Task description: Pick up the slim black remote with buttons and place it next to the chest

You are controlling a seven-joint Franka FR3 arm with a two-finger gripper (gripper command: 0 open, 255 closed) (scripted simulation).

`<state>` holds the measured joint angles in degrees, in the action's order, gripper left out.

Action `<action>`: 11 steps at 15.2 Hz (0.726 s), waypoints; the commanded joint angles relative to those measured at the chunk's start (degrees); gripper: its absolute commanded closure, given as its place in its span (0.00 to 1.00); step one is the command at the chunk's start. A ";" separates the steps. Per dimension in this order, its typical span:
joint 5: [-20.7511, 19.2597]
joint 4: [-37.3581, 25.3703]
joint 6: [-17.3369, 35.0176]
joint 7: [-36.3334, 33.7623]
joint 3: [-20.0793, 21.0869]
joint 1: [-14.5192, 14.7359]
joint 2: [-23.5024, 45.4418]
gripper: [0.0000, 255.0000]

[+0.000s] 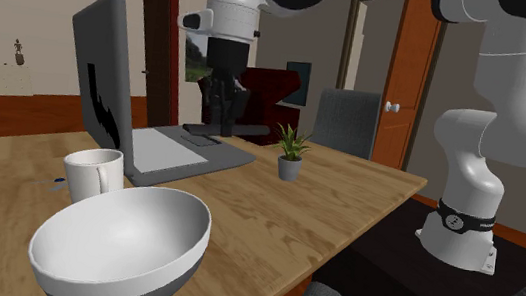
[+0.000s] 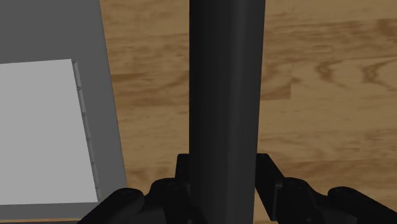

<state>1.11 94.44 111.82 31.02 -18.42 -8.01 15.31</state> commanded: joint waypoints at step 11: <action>-0.13 -8.59 -9.03 0.26 -0.19 -0.23 -0.48 1.00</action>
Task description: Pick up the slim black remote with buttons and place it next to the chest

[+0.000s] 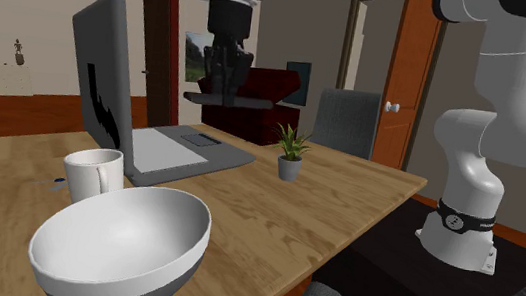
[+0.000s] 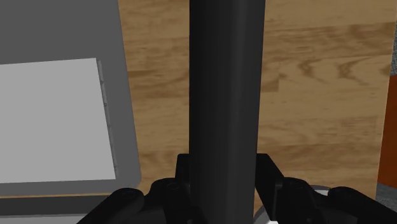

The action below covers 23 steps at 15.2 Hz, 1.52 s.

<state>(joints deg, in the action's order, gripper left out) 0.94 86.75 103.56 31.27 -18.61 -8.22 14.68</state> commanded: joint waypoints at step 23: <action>2.36 -28.82 -22.08 1.64 -0.34 -2.82 6.92 1.00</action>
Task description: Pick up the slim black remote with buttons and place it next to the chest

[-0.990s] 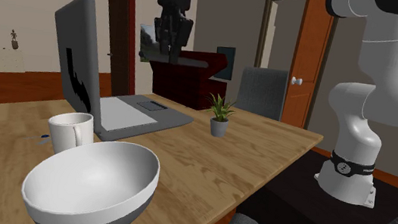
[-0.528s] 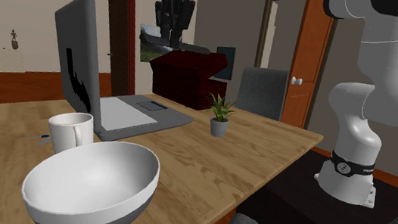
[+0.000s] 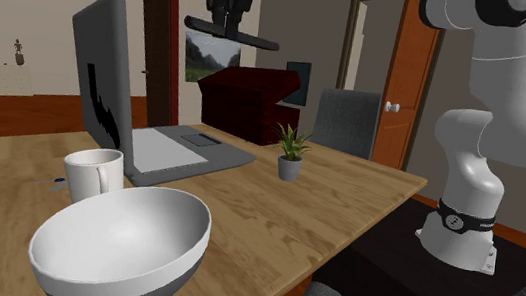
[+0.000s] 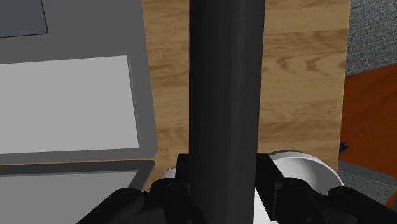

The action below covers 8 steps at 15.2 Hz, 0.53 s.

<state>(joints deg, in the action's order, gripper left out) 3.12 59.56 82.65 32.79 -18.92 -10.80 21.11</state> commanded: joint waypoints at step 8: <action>3.06 -22.12 -12.84 0.75 0.36 -4.22 9.30 1.00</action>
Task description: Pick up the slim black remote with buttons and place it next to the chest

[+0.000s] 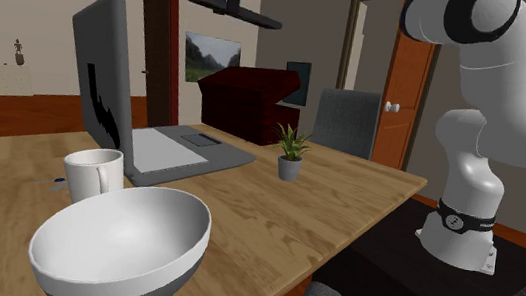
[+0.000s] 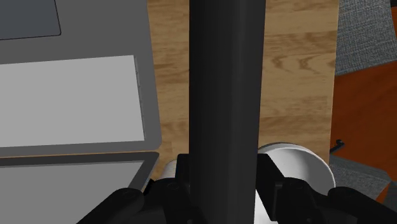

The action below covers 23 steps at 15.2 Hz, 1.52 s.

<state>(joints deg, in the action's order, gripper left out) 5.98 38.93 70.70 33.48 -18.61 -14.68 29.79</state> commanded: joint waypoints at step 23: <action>-11.70 49.27 15.46 20.90 -10.23 -5.41 -36.79 1.00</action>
<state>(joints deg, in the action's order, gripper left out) -5.61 88.12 86.21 53.11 -28.17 -19.54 -6.73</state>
